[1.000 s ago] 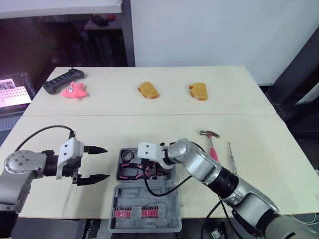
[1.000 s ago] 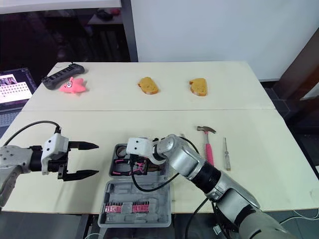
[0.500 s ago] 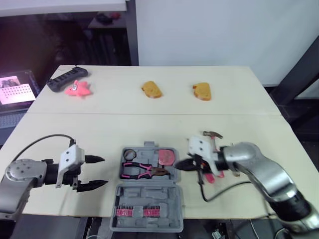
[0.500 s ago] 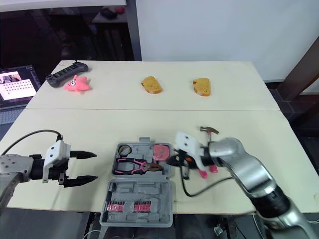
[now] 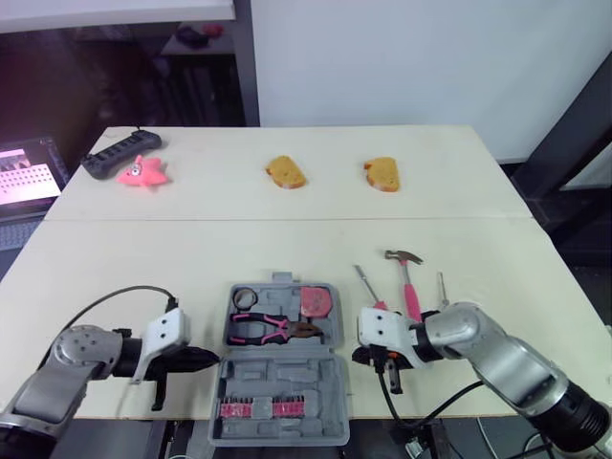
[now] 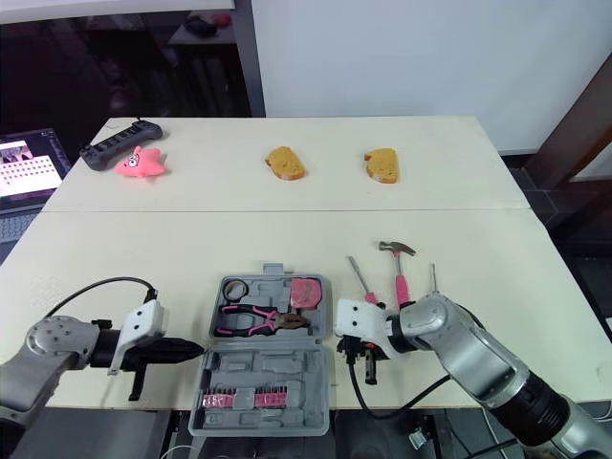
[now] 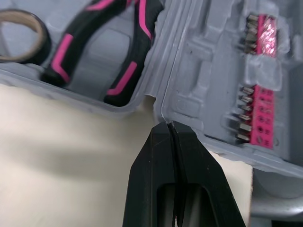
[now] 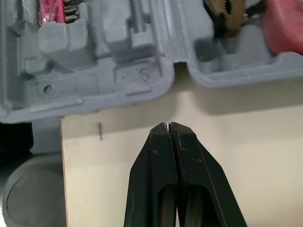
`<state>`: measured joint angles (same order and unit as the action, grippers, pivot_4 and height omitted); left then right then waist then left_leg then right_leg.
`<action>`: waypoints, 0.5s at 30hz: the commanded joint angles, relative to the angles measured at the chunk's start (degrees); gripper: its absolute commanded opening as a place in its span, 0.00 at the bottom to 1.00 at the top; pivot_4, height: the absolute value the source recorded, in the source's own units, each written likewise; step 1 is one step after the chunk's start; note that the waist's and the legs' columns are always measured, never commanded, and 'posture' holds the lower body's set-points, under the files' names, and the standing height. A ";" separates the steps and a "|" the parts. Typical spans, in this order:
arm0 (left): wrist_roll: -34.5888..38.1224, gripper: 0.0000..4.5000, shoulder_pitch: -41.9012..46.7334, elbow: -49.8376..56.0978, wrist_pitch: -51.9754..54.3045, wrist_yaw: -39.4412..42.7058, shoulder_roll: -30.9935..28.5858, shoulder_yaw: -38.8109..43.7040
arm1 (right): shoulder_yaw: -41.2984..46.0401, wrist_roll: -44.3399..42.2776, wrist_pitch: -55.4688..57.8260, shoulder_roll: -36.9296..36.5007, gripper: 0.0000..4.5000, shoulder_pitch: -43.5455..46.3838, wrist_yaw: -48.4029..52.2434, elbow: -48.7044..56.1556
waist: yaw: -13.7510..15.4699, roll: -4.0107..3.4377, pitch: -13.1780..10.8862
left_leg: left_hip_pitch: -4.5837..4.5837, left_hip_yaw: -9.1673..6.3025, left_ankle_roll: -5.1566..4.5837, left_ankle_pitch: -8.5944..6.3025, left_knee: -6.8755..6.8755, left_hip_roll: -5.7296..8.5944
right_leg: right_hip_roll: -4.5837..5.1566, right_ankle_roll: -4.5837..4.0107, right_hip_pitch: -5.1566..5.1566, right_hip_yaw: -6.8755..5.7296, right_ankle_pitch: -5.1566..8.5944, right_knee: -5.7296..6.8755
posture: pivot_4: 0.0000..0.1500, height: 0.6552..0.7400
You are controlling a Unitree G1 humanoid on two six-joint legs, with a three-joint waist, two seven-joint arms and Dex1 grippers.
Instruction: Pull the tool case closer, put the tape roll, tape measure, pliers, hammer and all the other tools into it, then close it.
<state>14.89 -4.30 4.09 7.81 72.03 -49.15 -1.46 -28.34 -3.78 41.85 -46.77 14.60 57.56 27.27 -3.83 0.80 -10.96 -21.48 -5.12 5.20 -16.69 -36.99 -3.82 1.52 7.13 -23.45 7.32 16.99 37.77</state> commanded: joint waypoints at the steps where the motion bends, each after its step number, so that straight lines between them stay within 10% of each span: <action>1: -1.99 0.01 0.17 0.41 -0.50 -1.47 0.85 -2.11 | -1.86 1.62 1.05 2.00 0.00 1.15 -1.93 1.67 | 0.03 -0.02 0.00 | 0.01 0.00 0.00 0.00 0.00 0.00 | 0.00 0.00 0.01 0.00 0.00 0.00 | 1.00 1.00; 15: -8.92 0.01 5.65 -6.74 -1.97 -5.55 5.72 -8.49 | -7.63 6.45 4.16 8.32 0.00 6.11 -5.15 -1.56 | 1.31 -0.40 0.26 | 0.13 0.00 0.01 0.01 -0.06 0.02 | 0.01 -0.05 0.16 0.00 0.01 0.00 | 1.00 1.00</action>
<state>9.74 1.89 0.41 5.62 68.45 -44.42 -6.58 -35.05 2.91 47.06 -40.42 19.59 52.39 24.12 -2.52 0.41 -10.70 -21.32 -5.13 5.21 -16.68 -37.05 -3.80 1.52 7.08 -23.27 7.32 17.00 37.77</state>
